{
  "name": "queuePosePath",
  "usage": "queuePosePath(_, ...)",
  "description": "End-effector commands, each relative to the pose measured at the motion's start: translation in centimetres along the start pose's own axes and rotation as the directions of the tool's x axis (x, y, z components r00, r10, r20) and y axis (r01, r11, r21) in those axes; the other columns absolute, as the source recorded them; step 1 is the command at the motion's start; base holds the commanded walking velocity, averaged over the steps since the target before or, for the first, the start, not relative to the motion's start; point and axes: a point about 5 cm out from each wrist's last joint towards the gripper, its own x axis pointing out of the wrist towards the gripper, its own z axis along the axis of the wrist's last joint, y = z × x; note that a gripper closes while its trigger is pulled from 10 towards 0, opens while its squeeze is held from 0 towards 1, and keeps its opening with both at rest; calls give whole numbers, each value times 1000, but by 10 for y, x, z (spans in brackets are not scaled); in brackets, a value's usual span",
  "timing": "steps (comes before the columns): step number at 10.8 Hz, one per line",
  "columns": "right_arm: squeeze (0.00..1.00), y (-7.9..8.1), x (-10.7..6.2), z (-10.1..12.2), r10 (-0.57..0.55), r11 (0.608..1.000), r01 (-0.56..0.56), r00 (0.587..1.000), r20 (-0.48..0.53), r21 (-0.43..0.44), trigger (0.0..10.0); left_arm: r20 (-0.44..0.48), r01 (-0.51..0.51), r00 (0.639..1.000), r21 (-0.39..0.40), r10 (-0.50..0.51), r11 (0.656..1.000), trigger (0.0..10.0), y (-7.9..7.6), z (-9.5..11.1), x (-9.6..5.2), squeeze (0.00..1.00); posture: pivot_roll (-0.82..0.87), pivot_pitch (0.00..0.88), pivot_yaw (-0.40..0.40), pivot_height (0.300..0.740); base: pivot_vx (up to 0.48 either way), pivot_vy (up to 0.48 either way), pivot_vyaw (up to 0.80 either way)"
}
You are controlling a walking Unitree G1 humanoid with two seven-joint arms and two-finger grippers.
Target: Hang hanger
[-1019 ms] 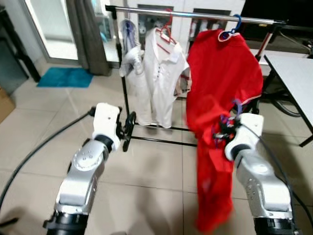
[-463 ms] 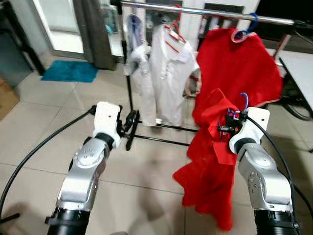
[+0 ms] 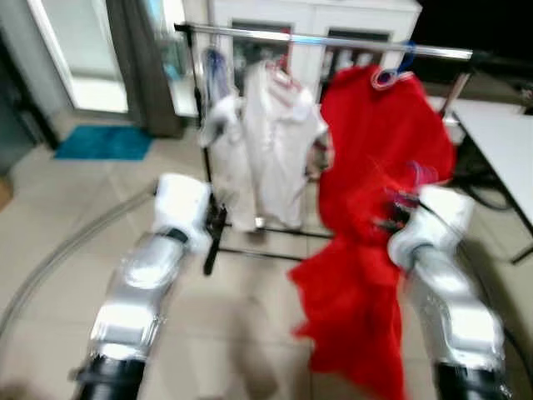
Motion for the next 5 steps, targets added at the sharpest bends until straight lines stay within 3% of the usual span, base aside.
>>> queuePosePath(1, 0, -11, -3, 9, -31, 999, 31, 998, 49, -6, 10000, 16, 39, 999, -15, -38, 999, 10000, -11, 3, 3, 0, 61, 0, 1, 740, 330, 0, 0)
queuePosePath(4, 0, -8, -2, 6, -20, 1000, 20, 999, 36, -2, 10000, 17, 16, 1000, -29, -16, 999, 10000, -10, 2, 2, 0, 69, 0, -15, 740, 350, 0, 0)
queuePosePath(5, 0, -7, 0, 8, -1, 1000, 2, 999, 41, -18, 10000, 8, 56, 998, -16, -56, 998, 10000, -16, 1, 1, 0, 78, 0, -10, 740, 356, 0, 0)
